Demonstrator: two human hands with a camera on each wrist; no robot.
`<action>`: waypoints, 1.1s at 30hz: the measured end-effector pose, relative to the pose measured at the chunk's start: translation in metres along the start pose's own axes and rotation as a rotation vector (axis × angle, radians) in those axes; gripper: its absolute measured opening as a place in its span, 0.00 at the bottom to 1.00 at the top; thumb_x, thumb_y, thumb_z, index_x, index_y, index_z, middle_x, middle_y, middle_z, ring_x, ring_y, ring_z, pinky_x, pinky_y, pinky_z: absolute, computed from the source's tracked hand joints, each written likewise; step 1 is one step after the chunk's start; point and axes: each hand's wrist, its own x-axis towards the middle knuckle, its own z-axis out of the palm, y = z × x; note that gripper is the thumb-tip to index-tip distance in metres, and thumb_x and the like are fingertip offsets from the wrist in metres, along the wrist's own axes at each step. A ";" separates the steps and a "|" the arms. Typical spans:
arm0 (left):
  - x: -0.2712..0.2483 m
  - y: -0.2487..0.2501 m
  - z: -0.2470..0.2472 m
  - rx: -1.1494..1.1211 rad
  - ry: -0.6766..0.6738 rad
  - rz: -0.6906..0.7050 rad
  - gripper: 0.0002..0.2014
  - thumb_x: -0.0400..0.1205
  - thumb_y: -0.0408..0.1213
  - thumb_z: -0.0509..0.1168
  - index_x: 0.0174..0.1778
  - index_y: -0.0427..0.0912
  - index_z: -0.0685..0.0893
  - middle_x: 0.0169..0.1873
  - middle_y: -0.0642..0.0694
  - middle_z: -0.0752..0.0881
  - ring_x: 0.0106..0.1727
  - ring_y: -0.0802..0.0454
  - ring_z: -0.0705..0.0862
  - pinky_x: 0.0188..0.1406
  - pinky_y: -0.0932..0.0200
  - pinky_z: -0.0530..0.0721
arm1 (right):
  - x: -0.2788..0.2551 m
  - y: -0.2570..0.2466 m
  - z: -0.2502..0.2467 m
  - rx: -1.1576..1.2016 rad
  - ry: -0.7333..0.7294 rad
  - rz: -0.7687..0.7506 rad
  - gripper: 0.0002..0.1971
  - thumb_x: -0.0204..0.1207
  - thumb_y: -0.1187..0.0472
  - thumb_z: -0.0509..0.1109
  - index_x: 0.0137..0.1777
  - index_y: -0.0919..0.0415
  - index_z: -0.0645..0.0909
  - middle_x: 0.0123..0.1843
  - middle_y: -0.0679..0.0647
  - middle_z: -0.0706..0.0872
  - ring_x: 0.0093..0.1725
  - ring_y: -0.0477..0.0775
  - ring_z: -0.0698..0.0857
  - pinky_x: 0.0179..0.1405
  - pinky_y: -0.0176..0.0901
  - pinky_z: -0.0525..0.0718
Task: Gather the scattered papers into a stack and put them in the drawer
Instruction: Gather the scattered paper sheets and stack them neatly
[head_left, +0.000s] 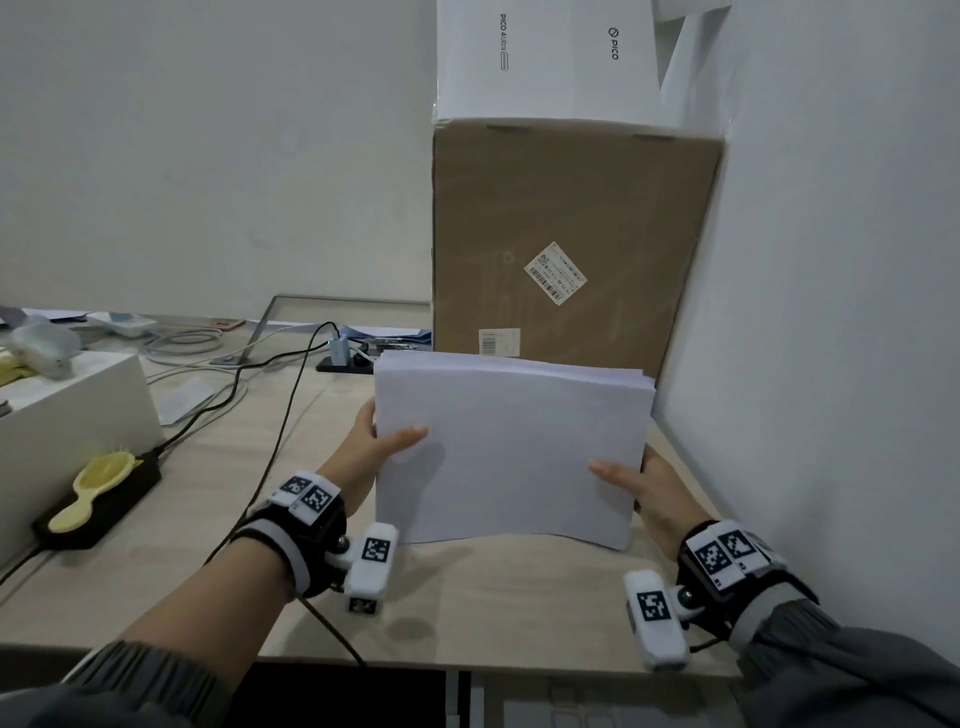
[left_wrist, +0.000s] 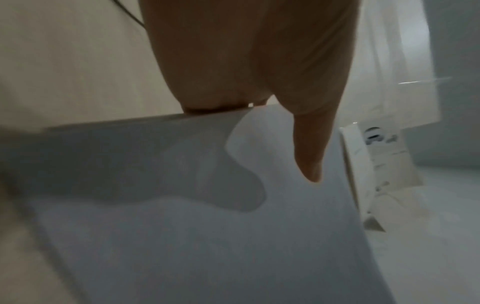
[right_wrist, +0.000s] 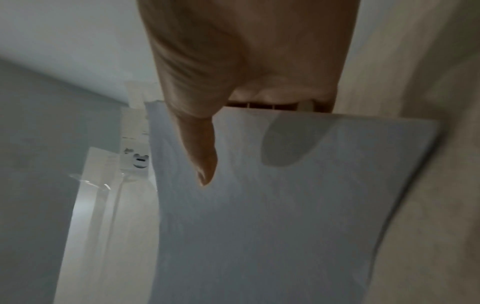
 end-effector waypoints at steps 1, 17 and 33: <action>-0.003 -0.007 0.001 0.020 -0.017 -0.011 0.39 0.62 0.42 0.80 0.70 0.43 0.77 0.60 0.39 0.87 0.61 0.38 0.86 0.53 0.48 0.89 | -0.001 0.004 0.002 0.003 0.006 0.005 0.40 0.48 0.46 0.87 0.62 0.55 0.80 0.56 0.55 0.90 0.56 0.60 0.88 0.49 0.50 0.87; -0.019 0.017 0.004 0.061 -0.153 -0.013 0.34 0.64 0.44 0.78 0.68 0.44 0.80 0.58 0.43 0.89 0.59 0.45 0.88 0.50 0.54 0.88 | -0.003 -0.006 -0.002 0.036 -0.026 -0.050 0.45 0.41 0.40 0.87 0.62 0.56 0.81 0.55 0.53 0.90 0.55 0.57 0.89 0.48 0.47 0.87; -0.006 0.012 0.007 -0.026 0.076 -0.058 0.32 0.67 0.44 0.80 0.66 0.37 0.82 0.58 0.38 0.89 0.58 0.39 0.88 0.55 0.44 0.87 | 0.008 -0.018 0.009 -0.031 -0.012 -0.029 0.40 0.43 0.45 0.87 0.58 0.58 0.84 0.54 0.55 0.91 0.53 0.58 0.90 0.50 0.53 0.87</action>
